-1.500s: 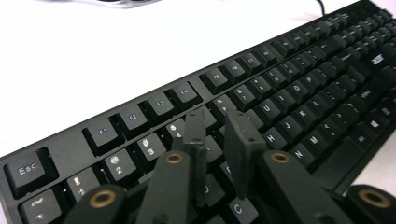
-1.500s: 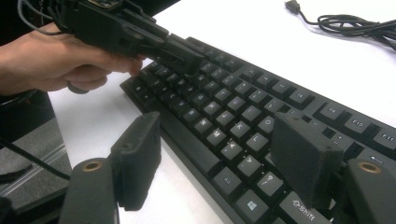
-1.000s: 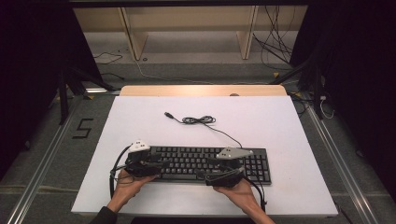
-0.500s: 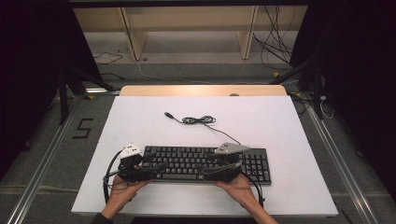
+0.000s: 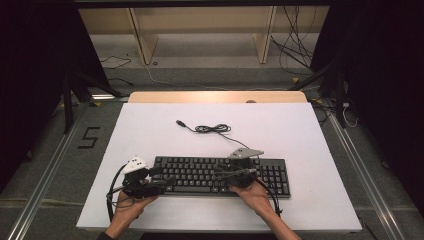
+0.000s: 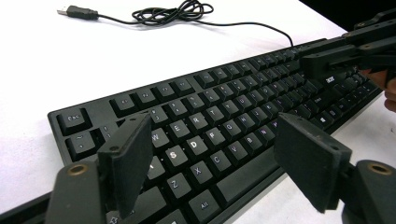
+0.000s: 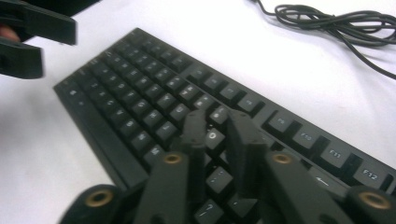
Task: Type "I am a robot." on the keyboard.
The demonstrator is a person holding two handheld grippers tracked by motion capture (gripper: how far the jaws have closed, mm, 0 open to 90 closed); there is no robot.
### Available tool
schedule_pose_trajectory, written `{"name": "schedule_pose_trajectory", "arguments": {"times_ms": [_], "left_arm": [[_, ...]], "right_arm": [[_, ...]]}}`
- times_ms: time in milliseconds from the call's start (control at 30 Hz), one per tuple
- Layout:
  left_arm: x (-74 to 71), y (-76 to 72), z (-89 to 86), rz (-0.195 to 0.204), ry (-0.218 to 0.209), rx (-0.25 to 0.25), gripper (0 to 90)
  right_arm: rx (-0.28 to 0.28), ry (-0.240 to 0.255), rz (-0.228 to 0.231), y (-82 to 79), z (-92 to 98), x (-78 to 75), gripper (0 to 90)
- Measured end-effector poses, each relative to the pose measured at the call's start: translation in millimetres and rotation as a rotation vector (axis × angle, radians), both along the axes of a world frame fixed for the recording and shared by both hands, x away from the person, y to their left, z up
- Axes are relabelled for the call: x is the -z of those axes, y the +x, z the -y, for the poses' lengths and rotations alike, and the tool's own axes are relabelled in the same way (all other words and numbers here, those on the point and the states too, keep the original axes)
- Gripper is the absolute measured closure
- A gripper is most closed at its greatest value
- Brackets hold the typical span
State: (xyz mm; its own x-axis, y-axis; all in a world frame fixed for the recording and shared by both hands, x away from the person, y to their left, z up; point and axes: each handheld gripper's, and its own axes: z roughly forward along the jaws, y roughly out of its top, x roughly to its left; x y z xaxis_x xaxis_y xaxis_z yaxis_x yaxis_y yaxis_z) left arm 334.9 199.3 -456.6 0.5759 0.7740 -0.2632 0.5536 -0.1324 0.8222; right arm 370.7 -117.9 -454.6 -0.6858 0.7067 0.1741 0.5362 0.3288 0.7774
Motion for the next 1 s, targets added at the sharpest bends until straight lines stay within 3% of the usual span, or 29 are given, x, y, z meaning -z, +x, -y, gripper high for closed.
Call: {"name": "schedule_pose_trajectory", "arguments": {"times_ms": [167,367,1000], "left_arm": [[0.5,-1.4,-1.5,0.005,0.007,0.005,27.6],[0.5,-3.9,-3.2,0.01,0.006,0.0,27.5],[0.8,-10.1,-5.4,0.031,0.001,0.008,26.3]], "right_arm": [[0.009,-0.029,-0.014,6.0,-2.8,4.1,90.0],[0.009,-0.064,-0.022,11.1,-9.5,8.7,90.0],[-0.008,-0.089,-0.049,19.6,-26.8,18.4,90.0]]}}
